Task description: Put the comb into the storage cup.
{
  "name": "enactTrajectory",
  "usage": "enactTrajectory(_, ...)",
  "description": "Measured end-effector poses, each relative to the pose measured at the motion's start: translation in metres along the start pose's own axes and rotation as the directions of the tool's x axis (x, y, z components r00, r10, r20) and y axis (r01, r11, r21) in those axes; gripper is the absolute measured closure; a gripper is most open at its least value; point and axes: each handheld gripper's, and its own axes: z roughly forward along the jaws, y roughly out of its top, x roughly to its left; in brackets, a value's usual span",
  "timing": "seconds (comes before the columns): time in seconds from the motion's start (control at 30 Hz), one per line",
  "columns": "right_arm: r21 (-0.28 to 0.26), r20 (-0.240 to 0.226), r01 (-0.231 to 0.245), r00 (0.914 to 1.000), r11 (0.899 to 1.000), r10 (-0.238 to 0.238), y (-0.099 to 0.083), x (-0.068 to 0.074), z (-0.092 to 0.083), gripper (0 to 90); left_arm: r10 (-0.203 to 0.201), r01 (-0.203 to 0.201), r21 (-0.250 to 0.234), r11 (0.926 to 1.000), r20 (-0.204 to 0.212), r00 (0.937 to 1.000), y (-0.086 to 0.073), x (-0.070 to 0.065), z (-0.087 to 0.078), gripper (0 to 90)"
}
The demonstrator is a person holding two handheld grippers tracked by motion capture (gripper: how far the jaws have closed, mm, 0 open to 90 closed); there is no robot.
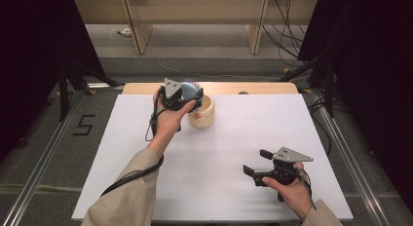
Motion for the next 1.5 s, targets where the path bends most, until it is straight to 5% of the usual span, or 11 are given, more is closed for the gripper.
enactTrajectory(0.8, 0.002, 0.002, -0.002, 1.0000, 1.000, 0.002, 0.000, 0.000, 0.001, 7.8, 0.014, -0.015, 0.075, 0.9971, 0.018, 0.9997, -0.001, 0.008, -0.003, 6.5)
enactTrajectory(1.5, 0.002, 0.004, -0.003, 1.0000, 1.000, 0.003, 0.000, 0.000, 0.001, 7.7, 0.034, -0.038, 0.090, 0.9952, 0.050, 0.9982, 0.000, 0.004, -0.016, 0.0)
